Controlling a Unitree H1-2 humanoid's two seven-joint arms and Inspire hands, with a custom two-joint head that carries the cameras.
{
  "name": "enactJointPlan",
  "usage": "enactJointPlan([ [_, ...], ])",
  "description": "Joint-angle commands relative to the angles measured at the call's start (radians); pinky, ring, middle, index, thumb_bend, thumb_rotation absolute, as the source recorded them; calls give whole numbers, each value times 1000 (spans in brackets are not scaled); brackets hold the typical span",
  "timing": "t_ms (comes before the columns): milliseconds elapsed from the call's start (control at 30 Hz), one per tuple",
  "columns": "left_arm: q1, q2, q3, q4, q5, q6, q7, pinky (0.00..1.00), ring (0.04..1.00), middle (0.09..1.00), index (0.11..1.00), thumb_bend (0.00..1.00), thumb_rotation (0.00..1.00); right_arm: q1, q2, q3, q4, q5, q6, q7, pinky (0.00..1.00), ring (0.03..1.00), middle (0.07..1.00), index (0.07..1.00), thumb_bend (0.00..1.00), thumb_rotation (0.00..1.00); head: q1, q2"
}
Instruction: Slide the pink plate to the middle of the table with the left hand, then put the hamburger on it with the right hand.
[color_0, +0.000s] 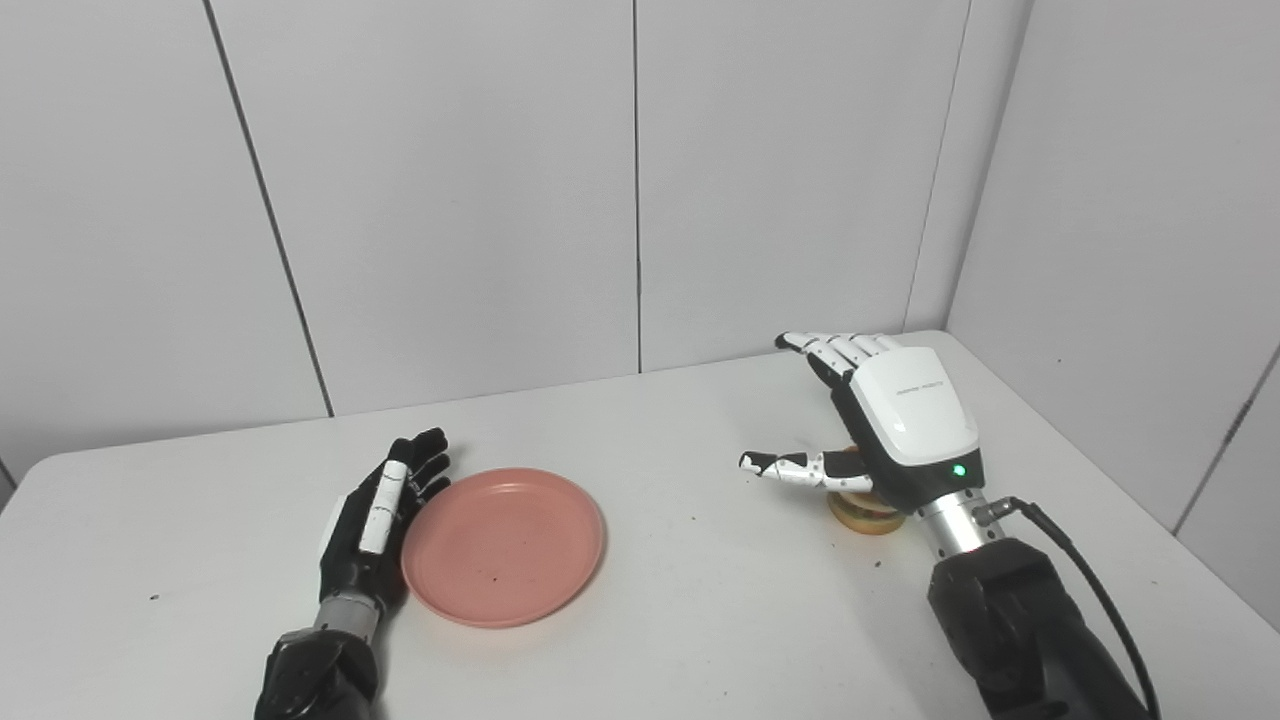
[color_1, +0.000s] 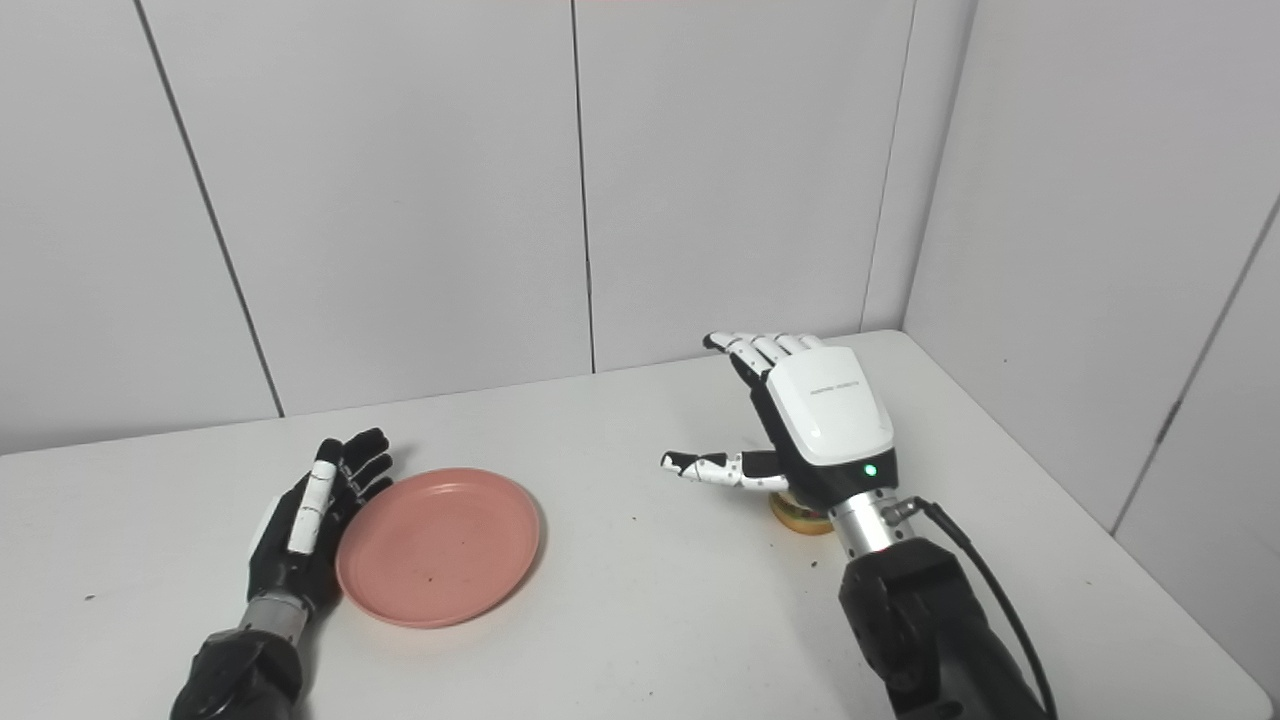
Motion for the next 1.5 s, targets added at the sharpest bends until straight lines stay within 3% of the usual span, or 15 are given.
enactJointPlan([
  [0,55,12,4,23,-8,-29,-21,883,880,849,694,820,739,-51,-36,-7,38,-2,29,-31,688,728,752,755,801,891,1,3],
  [233,65,9,-5,-7,-6,-17,-22,884,878,847,700,847,730,-104,-70,29,202,-7,50,-45,674,716,734,744,814,860,7,12],
  [500,75,5,-12,-40,-11,2,-23,886,885,854,711,858,731,-127,-79,66,316,7,71,-76,667,710,737,722,824,838,14,19],
  [1467,92,-5,-9,-103,-18,44,-18,844,868,848,699,850,727,-94,-117,151,397,101,182,20,685,727,761,753,787,827,30,50],
])
